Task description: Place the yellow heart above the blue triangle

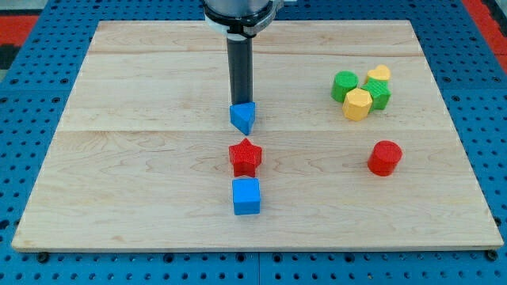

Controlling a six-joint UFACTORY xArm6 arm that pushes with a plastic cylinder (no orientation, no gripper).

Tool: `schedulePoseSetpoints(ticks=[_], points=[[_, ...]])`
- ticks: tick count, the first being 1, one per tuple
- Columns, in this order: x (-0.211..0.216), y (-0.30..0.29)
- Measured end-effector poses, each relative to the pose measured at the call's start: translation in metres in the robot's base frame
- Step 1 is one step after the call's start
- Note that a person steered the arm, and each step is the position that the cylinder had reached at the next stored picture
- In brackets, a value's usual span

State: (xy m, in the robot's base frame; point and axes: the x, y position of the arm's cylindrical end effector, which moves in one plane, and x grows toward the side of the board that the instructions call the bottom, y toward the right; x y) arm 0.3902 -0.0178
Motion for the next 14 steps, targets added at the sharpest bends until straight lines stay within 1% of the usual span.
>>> schedulePoseSetpoints(ticks=[1, 2, 4, 5, 6, 7, 8, 9, 12, 13, 14], points=[[-0.002, 0.035], [0.008, 0.072], [0.052, 0.135], [0.056, 0.198], [0.056, 0.244], [0.047, 0.282], [0.024, 0.303], [-0.014, 0.275], [-0.083, 0.095], [-0.091, 0.113], [-0.091, 0.149]])
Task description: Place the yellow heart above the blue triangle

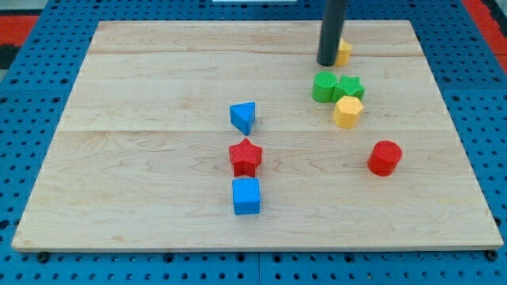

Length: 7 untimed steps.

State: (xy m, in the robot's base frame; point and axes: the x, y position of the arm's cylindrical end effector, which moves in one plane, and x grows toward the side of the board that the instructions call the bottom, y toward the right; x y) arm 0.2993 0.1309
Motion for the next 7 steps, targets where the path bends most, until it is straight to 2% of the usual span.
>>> schedulePoseSetpoints(ticks=[1, 2, 3, 4, 5, 7], points=[[0.006, 0.013], [0.002, 0.056], [-0.024, 0.065], [-0.050, 0.038], [-0.022, 0.014], [0.002, 0.022]])
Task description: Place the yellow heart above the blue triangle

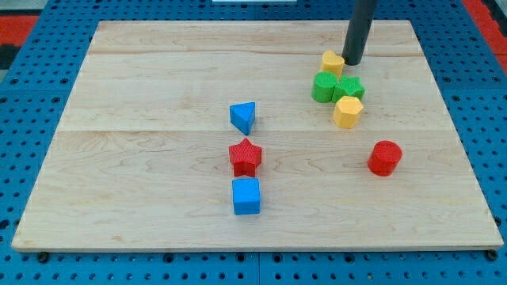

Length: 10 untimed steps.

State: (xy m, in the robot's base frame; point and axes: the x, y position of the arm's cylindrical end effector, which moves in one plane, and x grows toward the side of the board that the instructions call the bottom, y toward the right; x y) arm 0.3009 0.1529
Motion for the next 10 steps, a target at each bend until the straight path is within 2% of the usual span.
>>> schedulePoseSetpoints(ticks=[2, 7, 10], points=[[0.000, -0.064], [0.111, -0.080], [0.110, -0.115]])
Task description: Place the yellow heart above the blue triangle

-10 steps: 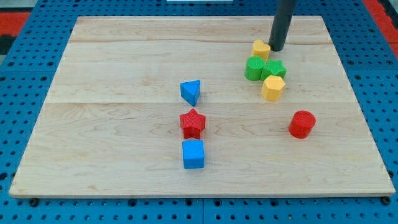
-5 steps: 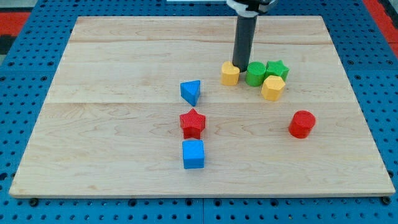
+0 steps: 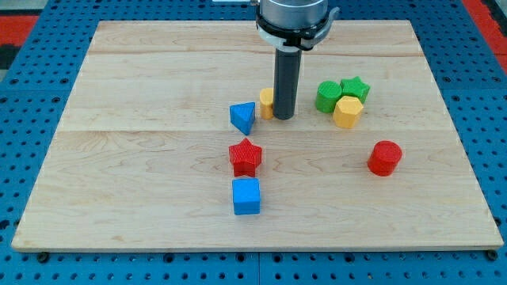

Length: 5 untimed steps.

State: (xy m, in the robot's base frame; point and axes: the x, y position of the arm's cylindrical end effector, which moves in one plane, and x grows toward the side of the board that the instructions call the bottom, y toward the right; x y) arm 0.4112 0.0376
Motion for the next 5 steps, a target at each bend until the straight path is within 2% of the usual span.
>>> schedulePoseSetpoints(ticks=[2, 3, 5], points=[[-0.031, -0.033], [-0.042, -0.021], [-0.015, 0.026]])
